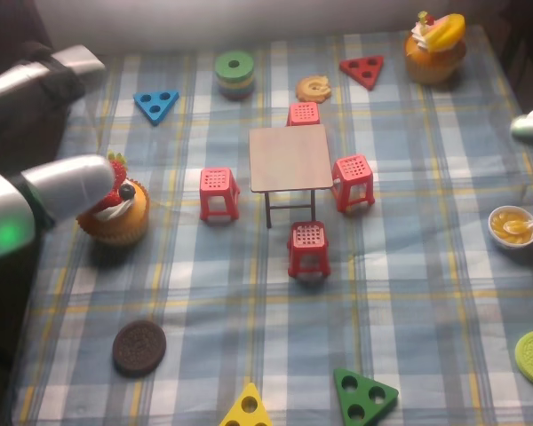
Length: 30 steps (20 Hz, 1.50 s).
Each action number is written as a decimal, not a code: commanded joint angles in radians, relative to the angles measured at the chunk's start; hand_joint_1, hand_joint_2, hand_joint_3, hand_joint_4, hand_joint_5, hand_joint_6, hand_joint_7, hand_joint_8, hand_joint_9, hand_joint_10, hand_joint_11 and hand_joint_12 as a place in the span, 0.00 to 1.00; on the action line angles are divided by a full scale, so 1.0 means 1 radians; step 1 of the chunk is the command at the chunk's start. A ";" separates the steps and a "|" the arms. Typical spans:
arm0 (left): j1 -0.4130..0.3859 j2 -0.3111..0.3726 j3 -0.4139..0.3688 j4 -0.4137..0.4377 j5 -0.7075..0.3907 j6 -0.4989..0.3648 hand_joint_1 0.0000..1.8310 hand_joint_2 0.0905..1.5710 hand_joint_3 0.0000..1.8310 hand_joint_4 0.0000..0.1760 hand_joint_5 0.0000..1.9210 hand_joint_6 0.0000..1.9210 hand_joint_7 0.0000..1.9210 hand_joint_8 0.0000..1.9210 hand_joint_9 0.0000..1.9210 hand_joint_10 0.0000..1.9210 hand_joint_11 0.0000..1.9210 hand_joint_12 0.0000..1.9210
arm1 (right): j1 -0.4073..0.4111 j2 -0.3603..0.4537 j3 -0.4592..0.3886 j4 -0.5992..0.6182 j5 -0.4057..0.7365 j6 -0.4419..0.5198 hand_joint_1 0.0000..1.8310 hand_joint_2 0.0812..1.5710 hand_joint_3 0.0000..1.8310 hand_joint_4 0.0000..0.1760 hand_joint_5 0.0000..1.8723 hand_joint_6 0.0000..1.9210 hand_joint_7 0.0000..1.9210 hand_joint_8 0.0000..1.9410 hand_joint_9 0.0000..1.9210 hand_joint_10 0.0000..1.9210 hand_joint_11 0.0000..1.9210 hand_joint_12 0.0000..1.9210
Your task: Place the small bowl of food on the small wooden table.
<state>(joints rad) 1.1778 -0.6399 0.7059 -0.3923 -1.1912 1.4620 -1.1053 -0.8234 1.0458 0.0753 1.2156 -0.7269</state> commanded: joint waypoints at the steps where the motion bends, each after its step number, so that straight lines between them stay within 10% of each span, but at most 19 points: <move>1: -0.009 -0.001 0.002 0.008 -0.122 -0.007 0.15 0.73 0.00 0.88 0.22 0.00 0.12 0.00 0.06 0.00 0.00 0.15 | 0.020 -0.004 0.010 0.004 0.074 0.003 0.48 0.62 0.00 0.00 0.26 0.00 0.25 0.00 0.25 0.00 0.15 0.23; 5: -0.009 -0.005 0.004 0.002 -0.124 -0.007 0.16 0.73 0.00 0.88 0.20 0.00 0.12 0.00 0.07 0.00 0.00 0.16 | 0.092 -0.047 0.063 -0.057 -0.039 0.036 0.48 0.61 0.00 0.00 0.26 0.00 0.26 0.01 0.26 0.00 0.18 0.20; 13: -0.009 -0.010 0.006 0.001 -0.119 -0.007 0.15 0.73 0.00 0.75 0.17 0.00 0.15 0.00 0.09 0.00 0.00 0.19 | 0.157 -0.105 0.132 -0.099 -0.164 0.069 0.52 0.61 0.00 0.00 0.31 0.00 0.36 0.00 0.37 0.01 0.15 0.55; 21: -0.009 -0.011 0.004 0.001 -0.114 -0.007 0.14 0.74 0.00 0.76 0.15 0.00 0.14 0.00 0.10 0.00 0.00 0.18 | 0.181 -0.113 0.143 -0.128 -0.211 0.069 0.61 0.61 0.00 0.00 0.46 0.00 0.54 0.01 0.54 0.04 0.28 0.65; 22: -0.009 -0.011 0.004 0.001 -0.112 -0.007 0.13 0.74 0.00 0.78 0.15 0.00 0.14 0.00 0.10 0.00 0.00 0.16 | 0.181 -0.114 0.143 -0.130 -0.213 0.069 0.62 0.60 0.00 0.00 0.49 0.01 0.57 0.02 0.58 0.07 0.31 0.71; 24: -0.009 -0.012 0.003 -0.001 -0.109 -0.007 0.12 0.74 0.00 0.77 0.15 0.00 0.15 0.00 0.10 0.00 0.00 0.18 | 0.183 -0.116 0.143 -0.135 -0.214 0.069 0.74 0.65 0.00 0.00 0.52 0.00 0.56 0.43 0.48 0.42 0.33 0.79; 26: -0.009 -0.012 0.003 -0.002 -0.108 -0.007 0.12 0.74 0.00 0.74 0.15 0.00 0.14 0.00 0.11 0.00 0.00 0.16 | 0.187 -0.117 0.143 -0.143 -0.219 0.069 0.60 0.61 0.00 0.00 0.54 0.00 0.47 0.45 0.43 0.63 0.34 0.83; 28: -0.009 -0.012 0.003 -0.002 -0.108 -0.007 0.13 0.74 0.00 0.74 0.14 0.00 0.14 0.00 0.10 0.00 0.00 0.13 | 0.195 -0.120 0.143 -0.152 -0.227 0.069 0.62 0.65 0.00 0.00 0.58 0.39 0.46 0.51 0.43 0.69 0.35 0.87; 30: -0.009 -0.012 0.003 -0.003 -0.108 -0.007 0.13 0.74 0.00 0.78 0.14 0.00 0.14 0.00 0.10 0.00 0.00 0.16 | 0.200 -0.122 0.143 -0.160 -0.232 0.069 0.68 0.68 0.00 0.00 0.55 0.35 0.51 0.59 0.43 0.67 0.38 0.84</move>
<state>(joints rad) 1.1778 -0.6464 0.7059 -0.4026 -1.1809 1.4624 -0.9134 -0.9436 1.1847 -0.0986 0.8951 -0.6582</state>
